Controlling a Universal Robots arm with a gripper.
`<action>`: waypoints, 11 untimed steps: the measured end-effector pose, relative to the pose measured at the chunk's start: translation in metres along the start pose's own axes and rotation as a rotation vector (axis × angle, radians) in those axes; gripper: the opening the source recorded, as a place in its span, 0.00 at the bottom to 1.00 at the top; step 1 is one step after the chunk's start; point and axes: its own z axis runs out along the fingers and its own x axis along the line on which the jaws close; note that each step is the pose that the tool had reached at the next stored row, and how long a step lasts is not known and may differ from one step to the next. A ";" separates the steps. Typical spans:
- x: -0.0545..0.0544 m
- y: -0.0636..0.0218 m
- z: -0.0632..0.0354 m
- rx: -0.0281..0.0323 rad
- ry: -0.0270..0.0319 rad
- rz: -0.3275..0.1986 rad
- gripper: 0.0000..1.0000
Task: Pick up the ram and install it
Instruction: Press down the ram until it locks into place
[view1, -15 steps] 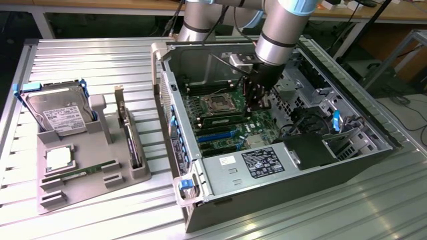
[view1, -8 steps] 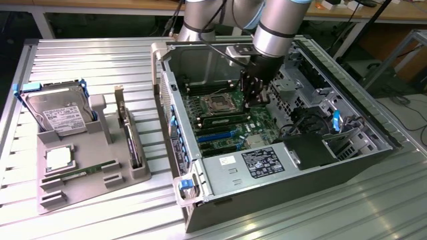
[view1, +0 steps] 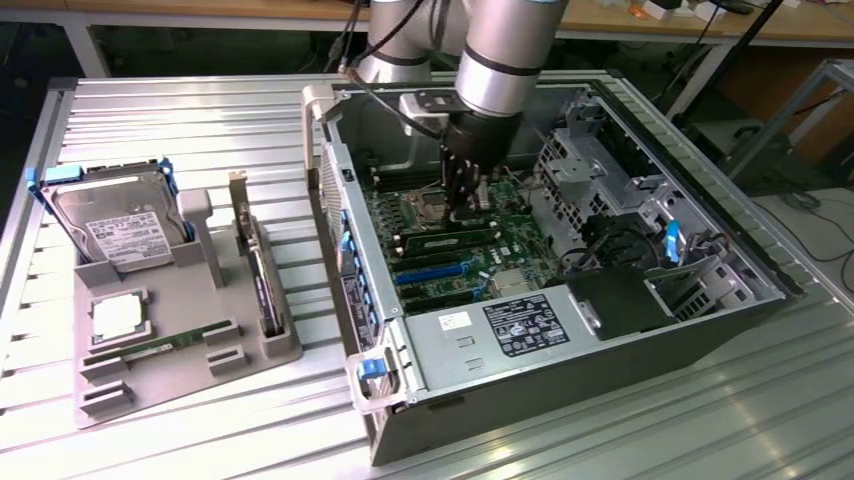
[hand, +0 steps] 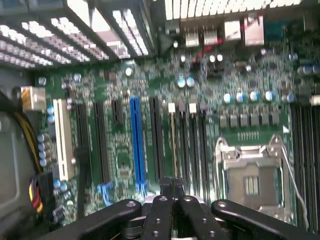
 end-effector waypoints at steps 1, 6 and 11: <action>0.000 0.0061 0.0003 0.0001 0.0010 0.000 0.11; 0.003 0.0391 0.0019 0.0004 0.0069 0.000 0.11; 0.001 0.0403 0.0056 0.0006 0.0073 0.000 0.11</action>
